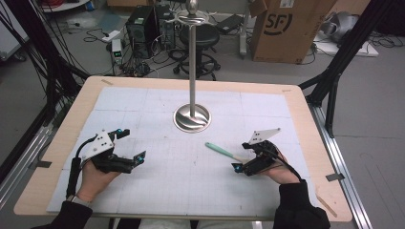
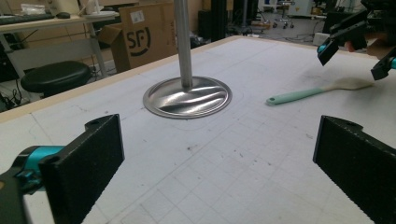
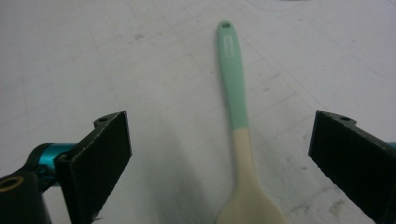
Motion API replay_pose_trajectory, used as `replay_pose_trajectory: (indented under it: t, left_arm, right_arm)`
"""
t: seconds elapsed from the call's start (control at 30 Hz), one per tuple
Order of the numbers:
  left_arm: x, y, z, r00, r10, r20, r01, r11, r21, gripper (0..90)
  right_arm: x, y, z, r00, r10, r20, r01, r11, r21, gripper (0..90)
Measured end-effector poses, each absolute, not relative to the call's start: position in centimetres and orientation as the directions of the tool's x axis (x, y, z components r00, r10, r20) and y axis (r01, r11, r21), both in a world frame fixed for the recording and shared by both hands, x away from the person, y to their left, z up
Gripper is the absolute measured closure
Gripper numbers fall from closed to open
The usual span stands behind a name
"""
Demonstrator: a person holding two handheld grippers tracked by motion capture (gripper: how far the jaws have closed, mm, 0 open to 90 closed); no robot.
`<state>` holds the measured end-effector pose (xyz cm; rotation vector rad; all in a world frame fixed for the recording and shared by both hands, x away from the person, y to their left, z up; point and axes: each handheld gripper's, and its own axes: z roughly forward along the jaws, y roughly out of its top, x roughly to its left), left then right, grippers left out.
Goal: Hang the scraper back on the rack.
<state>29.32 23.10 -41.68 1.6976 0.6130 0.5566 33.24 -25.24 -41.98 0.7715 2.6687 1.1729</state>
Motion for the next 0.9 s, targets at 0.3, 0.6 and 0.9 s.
replay_pose_trajectory:
  t: [0.3,0.6,0.9]
  left_arm:
    - [29.7,23.1,-41.8,0.747,0.664,0.022,0.112,-0.159,0.981,2.4]
    - [29.8,23.2,-41.8,0.748,0.663,0.019,0.115,-0.158,0.981,2.4]
    - [29.8,23.1,-42.0,0.747,0.665,0.027,0.123,-0.178,0.976,2.4]
  right_arm:
    - [34.8,-24.2,-41.7,-0.881,0.471,0.048,0.407,0.701,0.585,24.5]
    - [36.6,-22.3,-41.8,-0.891,0.453,0.024,0.422,0.81,0.407,41.2]
    - [37.0,-21.2,-41.0,-0.905,0.426,-0.002,0.411,0.874,0.26,55.5]
